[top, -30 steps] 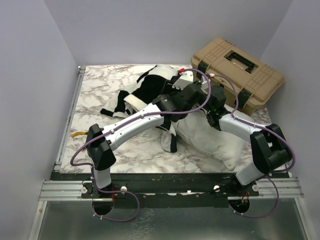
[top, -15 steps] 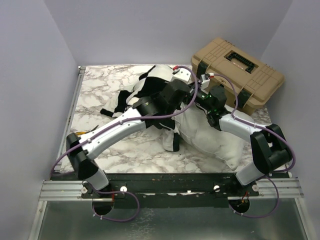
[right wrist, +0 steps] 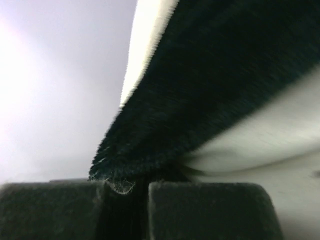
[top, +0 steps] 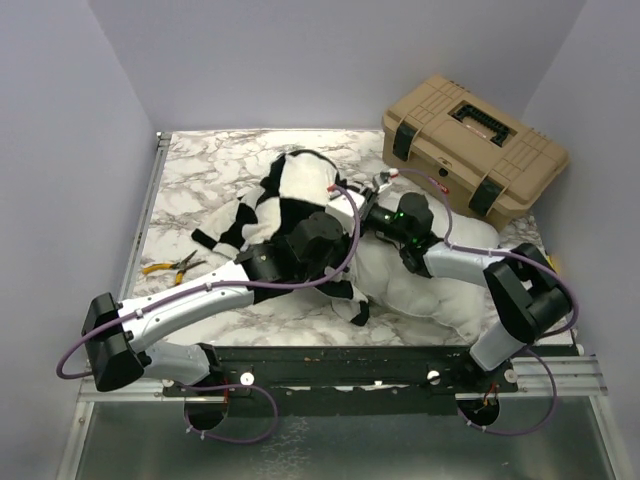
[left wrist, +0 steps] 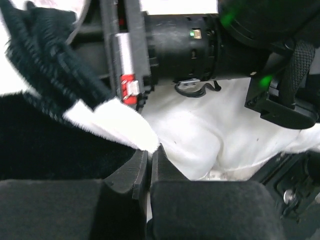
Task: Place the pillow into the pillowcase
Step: Stuff the pillow into the pillowcase.
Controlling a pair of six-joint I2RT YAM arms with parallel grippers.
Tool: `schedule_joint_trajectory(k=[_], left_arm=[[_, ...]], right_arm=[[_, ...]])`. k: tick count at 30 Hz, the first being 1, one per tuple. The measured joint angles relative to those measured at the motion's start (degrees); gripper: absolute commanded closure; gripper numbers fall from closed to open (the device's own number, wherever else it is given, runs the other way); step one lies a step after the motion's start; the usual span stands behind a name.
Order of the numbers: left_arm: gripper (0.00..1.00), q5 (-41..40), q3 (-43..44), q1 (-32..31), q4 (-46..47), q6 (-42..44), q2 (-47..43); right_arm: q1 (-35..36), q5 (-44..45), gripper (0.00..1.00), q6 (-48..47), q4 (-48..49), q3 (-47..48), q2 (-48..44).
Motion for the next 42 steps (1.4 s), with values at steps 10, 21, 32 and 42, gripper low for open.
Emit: schedule_joint_trajectory(k=[10,21,32,42], left_arm=[[0.19,-1.3,-1.8,-5.5,-7.4,-9.7,-5.9],[0.12,-10.3,11.1,1.8,-21.3,-23.2,-0.8],[0.15,-0.8,15.0,11.6,-22.9,-20.5,12.5],[0.66,-7.7,21.9,12.9,-31.3,-13.8,26.5]], right_arm=[[10.1,-1.6,0.95,-8.0,3.1,-16.1,2.0],[14.6,7.3,0.10,-21.3,-25.6,-15.3,-21.9],[14.7,22.5,0.06,-30.9,-65.2,3.0,-30.3],[8.7,25.7,0.06,-32.5,-91.4,20.0,-26.7]])
